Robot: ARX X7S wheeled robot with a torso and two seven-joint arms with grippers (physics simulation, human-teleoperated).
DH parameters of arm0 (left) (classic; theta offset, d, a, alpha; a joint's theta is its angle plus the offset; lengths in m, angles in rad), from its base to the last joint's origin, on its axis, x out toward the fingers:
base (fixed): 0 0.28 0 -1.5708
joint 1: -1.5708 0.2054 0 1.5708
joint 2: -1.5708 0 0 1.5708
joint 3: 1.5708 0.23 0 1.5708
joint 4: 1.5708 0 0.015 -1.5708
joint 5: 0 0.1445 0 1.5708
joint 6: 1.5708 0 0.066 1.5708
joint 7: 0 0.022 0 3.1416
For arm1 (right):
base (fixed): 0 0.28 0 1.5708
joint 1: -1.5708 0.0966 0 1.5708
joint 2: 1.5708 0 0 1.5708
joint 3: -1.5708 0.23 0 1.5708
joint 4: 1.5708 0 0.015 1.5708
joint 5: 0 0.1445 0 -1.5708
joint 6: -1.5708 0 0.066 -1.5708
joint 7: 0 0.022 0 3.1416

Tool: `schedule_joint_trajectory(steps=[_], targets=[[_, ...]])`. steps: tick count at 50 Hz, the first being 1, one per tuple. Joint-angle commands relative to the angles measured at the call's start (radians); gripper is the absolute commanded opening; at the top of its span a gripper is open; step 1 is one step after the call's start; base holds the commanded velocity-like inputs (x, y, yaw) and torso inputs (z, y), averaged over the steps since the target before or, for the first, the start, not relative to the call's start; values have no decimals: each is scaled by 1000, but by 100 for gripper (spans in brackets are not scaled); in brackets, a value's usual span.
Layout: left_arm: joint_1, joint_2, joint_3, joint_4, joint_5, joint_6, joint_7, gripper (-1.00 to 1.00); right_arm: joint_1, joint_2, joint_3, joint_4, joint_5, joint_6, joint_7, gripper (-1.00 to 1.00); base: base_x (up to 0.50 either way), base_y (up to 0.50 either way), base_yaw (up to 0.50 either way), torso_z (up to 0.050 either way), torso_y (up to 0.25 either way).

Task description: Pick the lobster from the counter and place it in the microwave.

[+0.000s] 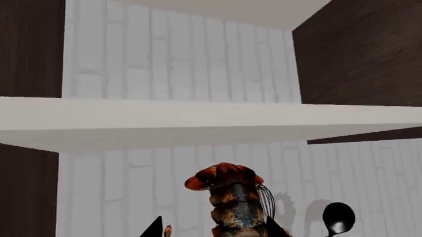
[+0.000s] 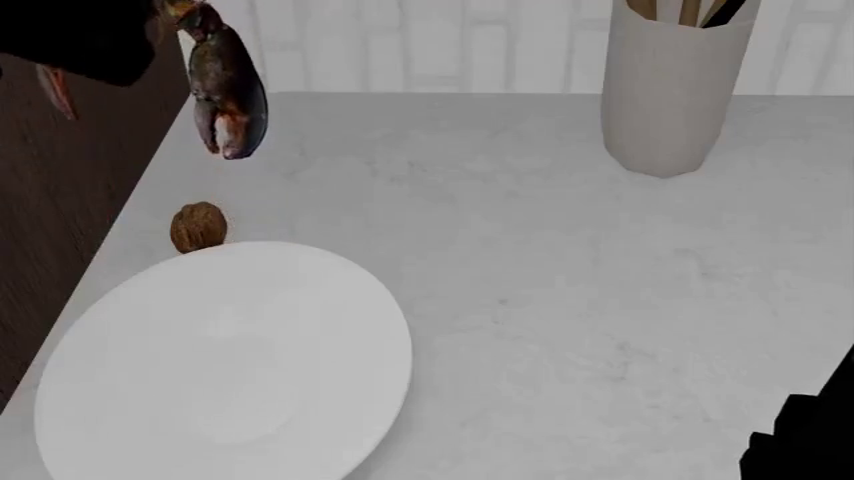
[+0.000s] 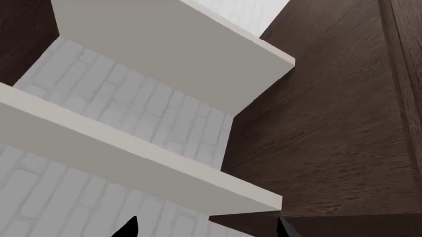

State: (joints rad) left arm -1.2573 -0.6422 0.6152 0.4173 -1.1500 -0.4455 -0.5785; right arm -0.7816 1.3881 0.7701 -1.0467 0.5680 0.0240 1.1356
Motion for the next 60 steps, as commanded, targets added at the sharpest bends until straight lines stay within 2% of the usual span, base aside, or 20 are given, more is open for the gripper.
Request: schedule_joint_trajectory(steps=[1,8,26,43,60], targets=[[-4,14,-31,90,121,72,26,-100,-3,-28,35,0,-16,-14,-27,100,0,0,0,0,0],[-22,15,-35,140,176,98,26,-100,-3,-37,20,0,-30,-24,-27,100,0,0,0,0,0],[-189,49,-79,181,160,74,-2,-100,-3,-69,16,0,-47,-40,-50,100,0,0,0,0,1],[-356,123,-112,83,149,65,7,-100,-3,-76,24,0,-44,-45,-57,100,0,0,0,0,0],[-510,198,-125,-103,127,38,37,-100,-3,-49,21,0,-40,-41,-37,100,0,0,0,0,0]])
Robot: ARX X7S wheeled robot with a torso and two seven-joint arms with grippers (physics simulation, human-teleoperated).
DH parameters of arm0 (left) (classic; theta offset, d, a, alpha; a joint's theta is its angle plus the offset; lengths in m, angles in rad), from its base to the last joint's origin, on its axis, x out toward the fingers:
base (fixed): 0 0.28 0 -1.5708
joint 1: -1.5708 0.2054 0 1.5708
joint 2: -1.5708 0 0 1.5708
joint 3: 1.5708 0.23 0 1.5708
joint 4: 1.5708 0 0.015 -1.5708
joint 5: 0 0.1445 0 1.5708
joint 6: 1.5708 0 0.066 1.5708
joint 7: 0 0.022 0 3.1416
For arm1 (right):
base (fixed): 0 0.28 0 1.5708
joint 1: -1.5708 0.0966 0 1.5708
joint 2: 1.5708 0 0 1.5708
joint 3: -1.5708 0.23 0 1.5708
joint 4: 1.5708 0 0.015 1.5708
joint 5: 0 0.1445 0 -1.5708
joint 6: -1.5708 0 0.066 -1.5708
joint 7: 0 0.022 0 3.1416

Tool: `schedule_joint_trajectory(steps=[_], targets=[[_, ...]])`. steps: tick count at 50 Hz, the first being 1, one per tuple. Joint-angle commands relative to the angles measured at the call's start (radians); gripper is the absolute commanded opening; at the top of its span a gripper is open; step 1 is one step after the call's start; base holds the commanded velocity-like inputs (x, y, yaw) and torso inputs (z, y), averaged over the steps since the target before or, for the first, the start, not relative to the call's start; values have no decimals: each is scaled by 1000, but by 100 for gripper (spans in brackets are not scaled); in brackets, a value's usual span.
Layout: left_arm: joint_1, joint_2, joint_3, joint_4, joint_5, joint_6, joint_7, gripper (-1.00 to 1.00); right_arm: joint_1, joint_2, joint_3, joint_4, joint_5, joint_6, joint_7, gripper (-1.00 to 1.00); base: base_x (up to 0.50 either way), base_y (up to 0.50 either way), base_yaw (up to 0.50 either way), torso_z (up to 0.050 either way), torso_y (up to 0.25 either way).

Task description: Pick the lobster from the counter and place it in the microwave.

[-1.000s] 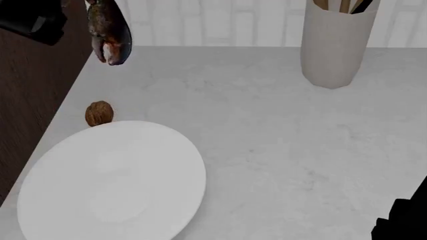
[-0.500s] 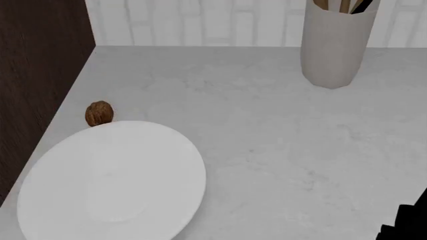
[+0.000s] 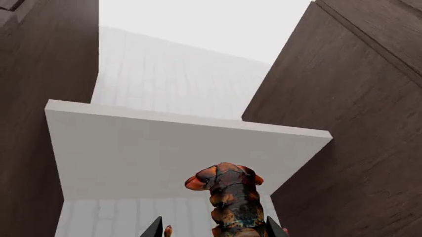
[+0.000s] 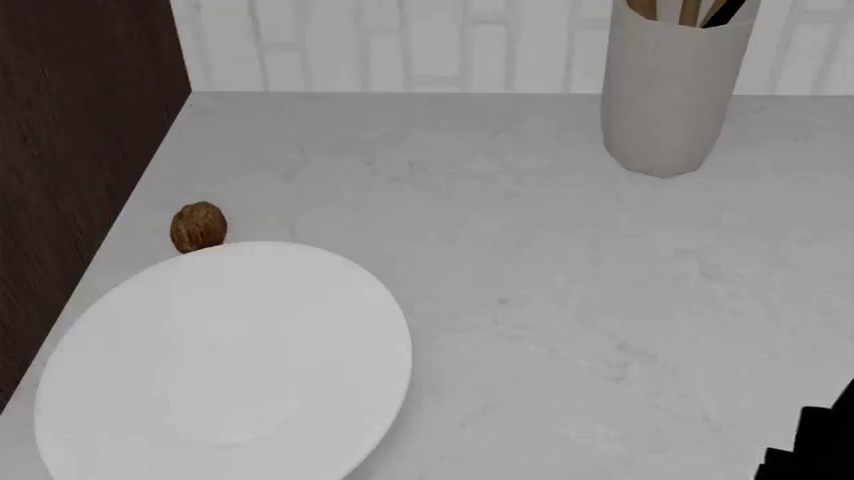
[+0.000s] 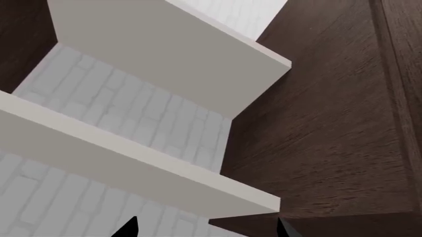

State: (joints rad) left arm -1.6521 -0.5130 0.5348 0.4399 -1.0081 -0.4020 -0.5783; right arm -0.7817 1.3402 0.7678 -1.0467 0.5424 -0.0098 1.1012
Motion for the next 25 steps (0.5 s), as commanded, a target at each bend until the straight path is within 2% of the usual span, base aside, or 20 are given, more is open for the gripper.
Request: schedule_joint_trajectory(steps=[1,4,9,25], targets=[[-134,75,-41,-145,-5,-6,47,-100,-3,2,23,0,-13,-8,0,100,0,0,0,0,0],[-166,88,-35,-188,5,-7,68,-100,-3,5,16,0,-17,-11,4,100,0,0,0,0,0],[-255,142,-26,-362,27,-2,138,-100,-3,-9,12,0,-24,-18,-4,100,0,0,0,0,0],[-398,261,-4,-699,107,71,268,-100,-3,23,27,0,-3,-5,9,100,0,0,0,0,0]])
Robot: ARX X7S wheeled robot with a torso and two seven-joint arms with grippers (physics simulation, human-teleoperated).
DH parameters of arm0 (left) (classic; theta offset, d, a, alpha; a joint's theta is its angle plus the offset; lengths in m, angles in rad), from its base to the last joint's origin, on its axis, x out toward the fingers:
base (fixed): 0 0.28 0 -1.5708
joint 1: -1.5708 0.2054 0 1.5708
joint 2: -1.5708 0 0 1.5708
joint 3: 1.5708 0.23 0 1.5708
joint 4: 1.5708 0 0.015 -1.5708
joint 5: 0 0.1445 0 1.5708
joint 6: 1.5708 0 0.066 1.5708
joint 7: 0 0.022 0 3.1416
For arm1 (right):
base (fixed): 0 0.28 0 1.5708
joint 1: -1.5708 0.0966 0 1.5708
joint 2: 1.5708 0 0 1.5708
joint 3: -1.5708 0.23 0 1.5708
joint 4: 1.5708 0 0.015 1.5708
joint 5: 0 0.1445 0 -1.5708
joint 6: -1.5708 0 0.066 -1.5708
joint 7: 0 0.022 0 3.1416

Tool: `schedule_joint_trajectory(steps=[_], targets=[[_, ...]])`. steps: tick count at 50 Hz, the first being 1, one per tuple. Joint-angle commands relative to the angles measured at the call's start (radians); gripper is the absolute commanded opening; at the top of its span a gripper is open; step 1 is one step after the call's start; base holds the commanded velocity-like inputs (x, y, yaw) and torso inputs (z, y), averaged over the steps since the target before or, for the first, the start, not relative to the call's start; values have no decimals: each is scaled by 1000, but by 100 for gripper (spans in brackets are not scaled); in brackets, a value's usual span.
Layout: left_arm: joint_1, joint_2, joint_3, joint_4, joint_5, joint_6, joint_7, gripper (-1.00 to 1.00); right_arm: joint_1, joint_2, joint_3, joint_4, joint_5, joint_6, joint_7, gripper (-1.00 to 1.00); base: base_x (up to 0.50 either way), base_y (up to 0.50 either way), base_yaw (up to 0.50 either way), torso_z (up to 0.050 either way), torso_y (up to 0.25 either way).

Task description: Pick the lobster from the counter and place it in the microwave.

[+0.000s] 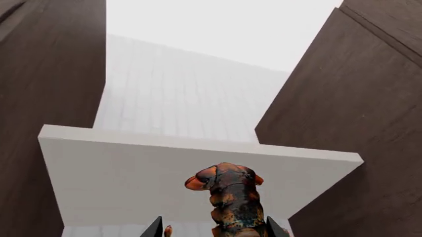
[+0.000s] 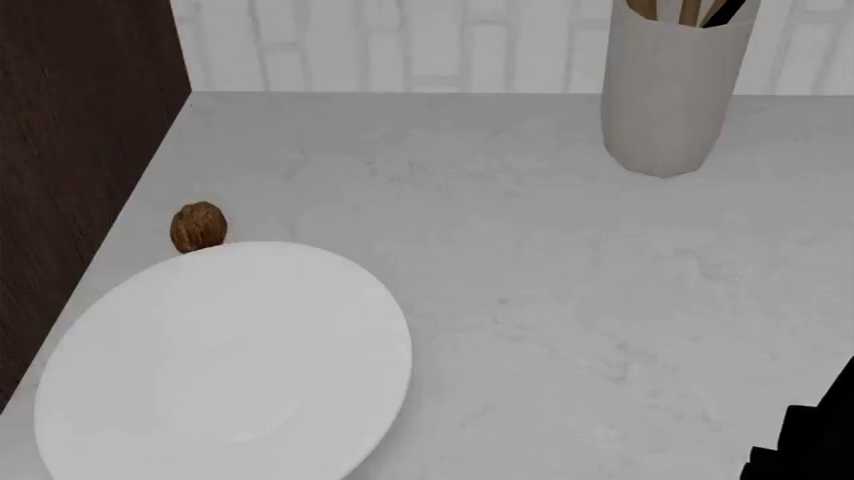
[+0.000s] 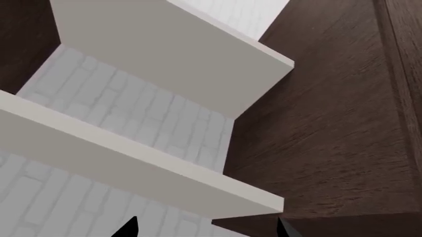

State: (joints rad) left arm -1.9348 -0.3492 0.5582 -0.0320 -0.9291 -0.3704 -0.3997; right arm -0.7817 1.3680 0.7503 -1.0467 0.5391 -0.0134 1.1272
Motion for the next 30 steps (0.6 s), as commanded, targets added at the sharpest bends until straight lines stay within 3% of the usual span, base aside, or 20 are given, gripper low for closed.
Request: schedule_joint_trajectory(steps=[1,21,24,26,30], targets=[[-126,104,-23,-252,42,51,98,-100,-3,-7,49,0,3,-1,-21,100,0,0,0,0,10],[-345,271,14,-797,166,220,307,-100,-2,9,31,0,-4,-13,-2,100,0,0,0,0,0],[-420,339,-7,-1043,214,309,397,-100,-2,8,29,0,-5,-15,-3,100,0,0,0,0,0],[-421,349,-60,-1047,256,290,416,-100,-2,2,29,0,-8,-16,-6,100,0,0,0,0,0],[-421,349,-30,-1052,247,296,424,-100,-2,0,27,0,-11,-18,-8,100,0,0,0,0,0]])
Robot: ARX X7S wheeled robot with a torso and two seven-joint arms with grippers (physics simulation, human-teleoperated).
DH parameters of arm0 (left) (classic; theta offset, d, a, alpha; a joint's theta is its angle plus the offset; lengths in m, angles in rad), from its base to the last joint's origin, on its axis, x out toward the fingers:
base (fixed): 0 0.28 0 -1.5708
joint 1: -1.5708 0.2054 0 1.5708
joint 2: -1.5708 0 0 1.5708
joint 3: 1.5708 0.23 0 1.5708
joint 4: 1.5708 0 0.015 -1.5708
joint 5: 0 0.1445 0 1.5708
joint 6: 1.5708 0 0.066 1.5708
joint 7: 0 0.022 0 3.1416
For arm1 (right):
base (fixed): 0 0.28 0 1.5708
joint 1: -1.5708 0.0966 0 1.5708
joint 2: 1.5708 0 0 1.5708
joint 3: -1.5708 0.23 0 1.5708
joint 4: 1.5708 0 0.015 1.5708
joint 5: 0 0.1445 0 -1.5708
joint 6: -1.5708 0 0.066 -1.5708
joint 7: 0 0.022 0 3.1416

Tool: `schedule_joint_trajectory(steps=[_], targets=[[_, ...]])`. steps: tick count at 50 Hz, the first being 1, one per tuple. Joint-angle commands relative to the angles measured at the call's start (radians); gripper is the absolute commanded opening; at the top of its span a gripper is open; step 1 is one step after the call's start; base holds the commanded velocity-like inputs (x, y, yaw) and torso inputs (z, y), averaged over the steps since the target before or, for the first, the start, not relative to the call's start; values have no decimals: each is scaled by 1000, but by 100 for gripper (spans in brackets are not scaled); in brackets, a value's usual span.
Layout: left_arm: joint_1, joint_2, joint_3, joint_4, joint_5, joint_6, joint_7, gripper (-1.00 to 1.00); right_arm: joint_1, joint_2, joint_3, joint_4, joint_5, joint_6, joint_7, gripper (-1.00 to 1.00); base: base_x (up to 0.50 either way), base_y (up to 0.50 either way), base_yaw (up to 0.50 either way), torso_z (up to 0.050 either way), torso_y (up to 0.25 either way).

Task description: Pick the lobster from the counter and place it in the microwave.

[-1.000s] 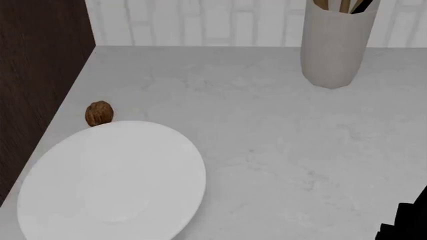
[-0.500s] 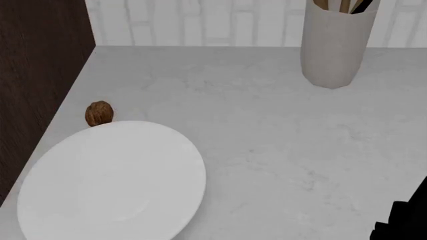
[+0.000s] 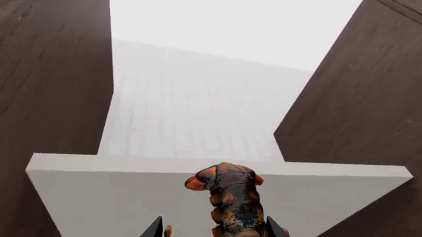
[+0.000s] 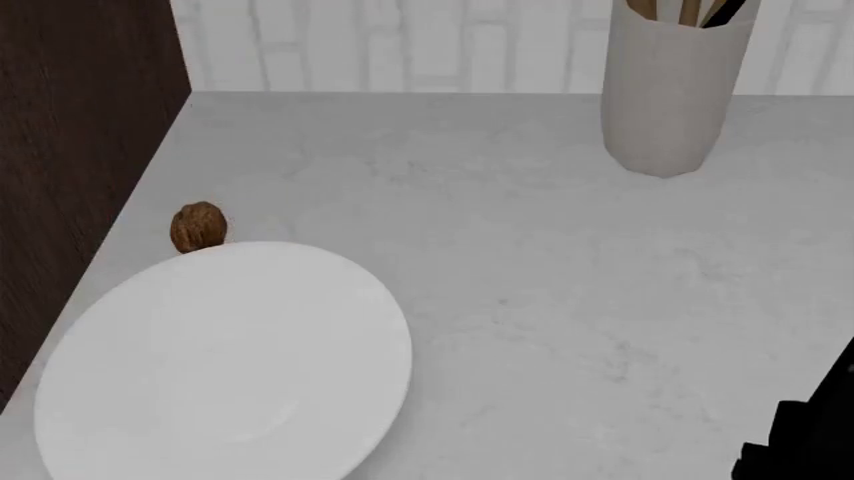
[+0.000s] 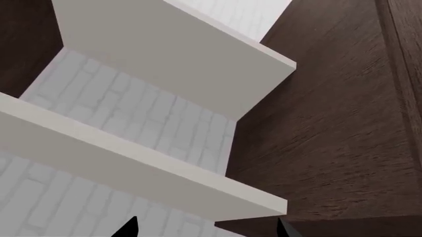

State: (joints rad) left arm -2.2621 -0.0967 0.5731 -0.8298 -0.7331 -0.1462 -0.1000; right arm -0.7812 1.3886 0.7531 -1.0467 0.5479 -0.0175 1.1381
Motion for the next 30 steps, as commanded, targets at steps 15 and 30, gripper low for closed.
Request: schedule_joint_trajectory(steps=[15,30], targets=[[-94,97,-3,-205,89,50,139,-100,-2,1,30,0,-9,-10,-3,100,0,0,0,0,0],[-94,97,-101,-80,208,-25,118,-100,-2,7,6,0,-21,-21,16,100,0,0,0,0,0]])
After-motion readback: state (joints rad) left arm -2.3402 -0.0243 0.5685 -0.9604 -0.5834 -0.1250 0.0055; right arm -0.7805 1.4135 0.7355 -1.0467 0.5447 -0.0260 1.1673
